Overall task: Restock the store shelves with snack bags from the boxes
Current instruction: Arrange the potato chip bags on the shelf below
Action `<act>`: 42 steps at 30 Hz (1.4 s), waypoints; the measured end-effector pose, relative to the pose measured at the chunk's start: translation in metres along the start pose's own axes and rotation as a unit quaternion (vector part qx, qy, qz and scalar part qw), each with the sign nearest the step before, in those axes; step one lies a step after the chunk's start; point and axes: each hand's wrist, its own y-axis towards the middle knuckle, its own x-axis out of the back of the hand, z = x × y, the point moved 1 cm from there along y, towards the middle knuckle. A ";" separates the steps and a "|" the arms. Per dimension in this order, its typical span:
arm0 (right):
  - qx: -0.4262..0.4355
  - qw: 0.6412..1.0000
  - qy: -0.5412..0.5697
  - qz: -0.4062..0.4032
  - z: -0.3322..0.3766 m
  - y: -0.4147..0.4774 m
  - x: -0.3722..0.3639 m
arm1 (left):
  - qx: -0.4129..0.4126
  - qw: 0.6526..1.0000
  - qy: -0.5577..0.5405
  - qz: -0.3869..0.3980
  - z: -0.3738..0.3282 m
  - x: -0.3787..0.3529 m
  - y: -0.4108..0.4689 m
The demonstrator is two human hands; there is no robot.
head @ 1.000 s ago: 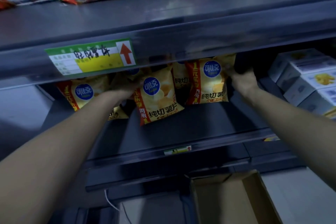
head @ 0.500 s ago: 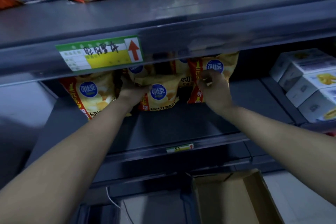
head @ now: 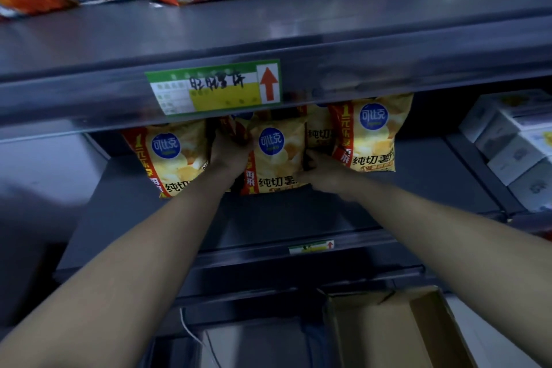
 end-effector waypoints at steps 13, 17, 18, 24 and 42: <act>-0.004 0.995 0.097 -0.023 0.002 0.003 -0.007 | -0.030 0.977 0.212 0.005 0.023 0.004 -0.006; 0.024 0.985 0.101 -0.136 -0.009 -0.013 0.011 | -0.114 0.978 0.162 0.060 0.010 -0.016 -0.023; 0.027 0.978 0.114 -0.173 -0.014 -0.017 0.018 | -0.129 0.977 0.143 0.093 0.005 -0.024 -0.027; -0.018 0.921 0.117 -0.372 -0.047 -0.037 0.076 | -0.098 0.964 0.005 0.248 -0.024 -0.075 -0.036; 0.024 0.987 0.127 -0.099 -0.110 0.022 0.120 | 0.023 0.960 -0.227 0.160 -0.054 -0.157 0.020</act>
